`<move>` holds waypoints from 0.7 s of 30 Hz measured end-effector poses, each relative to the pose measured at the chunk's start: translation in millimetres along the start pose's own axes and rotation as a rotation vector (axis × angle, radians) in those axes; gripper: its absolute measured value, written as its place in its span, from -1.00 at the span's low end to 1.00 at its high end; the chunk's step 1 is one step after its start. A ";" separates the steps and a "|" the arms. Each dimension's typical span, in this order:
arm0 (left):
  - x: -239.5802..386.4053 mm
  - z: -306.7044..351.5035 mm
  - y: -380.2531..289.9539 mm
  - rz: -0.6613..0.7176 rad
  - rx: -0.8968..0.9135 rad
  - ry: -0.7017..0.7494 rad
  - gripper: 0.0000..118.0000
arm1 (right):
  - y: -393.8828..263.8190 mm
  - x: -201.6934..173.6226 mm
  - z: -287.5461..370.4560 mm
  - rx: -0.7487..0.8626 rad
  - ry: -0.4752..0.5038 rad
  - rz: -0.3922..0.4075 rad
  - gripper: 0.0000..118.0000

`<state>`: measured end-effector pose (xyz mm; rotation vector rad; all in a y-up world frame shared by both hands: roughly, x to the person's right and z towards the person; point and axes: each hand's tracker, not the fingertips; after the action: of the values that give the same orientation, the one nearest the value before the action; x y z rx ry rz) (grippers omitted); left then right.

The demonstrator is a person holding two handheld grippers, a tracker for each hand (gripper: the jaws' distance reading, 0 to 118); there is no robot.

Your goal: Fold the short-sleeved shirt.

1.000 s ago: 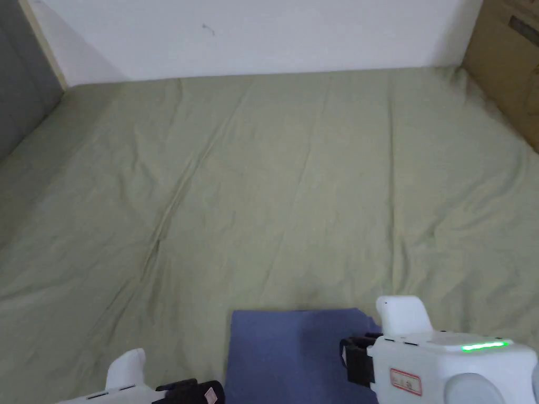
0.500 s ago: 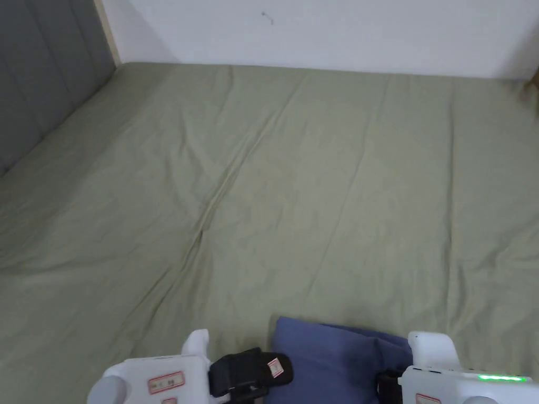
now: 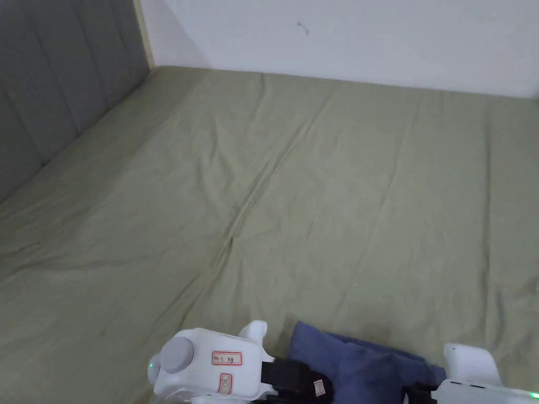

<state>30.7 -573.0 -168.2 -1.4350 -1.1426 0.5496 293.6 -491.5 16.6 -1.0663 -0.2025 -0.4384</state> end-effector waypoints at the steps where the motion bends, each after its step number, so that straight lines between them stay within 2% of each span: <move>1: -4.2 14.6 7.2 -0.027 0.003 0.039 -0.66 | 1.7 -4.0 1.0 -0.001 0.001 0.011 -0.86; 4: -5.0 75.1 29.0 -0.102 0.037 0.204 -0.66 | 3.8 -15.8 3.0 0.001 0.001 0.048 -0.86; 8: -23.0 171.9 63.1 -0.125 0.099 0.557 -0.66 | 5.9 -22.2 -0.7 0.003 0.004 0.060 -0.86; 12: -32.4 239.0 83.4 -0.133 0.118 0.917 -0.66 | 6.1 -23.6 -6.1 -0.007 -0.001 0.055 -0.86; 15: -49.8 263.4 104.8 -0.231 0.114 1.312 -0.66 | 5.4 -21.8 -7.4 -0.010 -0.022 0.071 -0.86; 16: -55.7 269.0 111.0 -0.260 0.087 1.433 -0.60 | 5.5 -20.1 -8.7 -0.021 -0.034 0.065 -0.86; 17: -68.1 275.3 116.7 -0.295 0.074 1.511 -0.41 | 5.4 -18.0 -10.1 -0.026 -0.043 0.059 -0.87; 18: -73.5 280.7 119.0 -0.310 0.084 1.514 -0.18 | 5.0 -15.9 -11.2 -0.027 -0.050 0.050 -0.86; 19: -79.7 286.7 121.4 -0.303 0.093 1.509 -0.05 | 4.7 -13.6 -12.3 -0.031 -0.055 0.043 -0.86; 20: -83.2 289.1 123.0 -0.278 0.093 1.522 -0.05 | 4.3 -11.6 -13.7 -0.036 -0.059 0.036 -0.86; 21: -80.6 291.9 117.2 -0.252 0.100 1.534 0.36 | 3.9 -10.3 -14.8 -0.043 -0.063 0.031 -0.86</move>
<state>-212.2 -487.7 -366.1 -1.1085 -0.0175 -0.6436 285.3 -500.3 2.7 -1.1251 -0.2328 -0.3837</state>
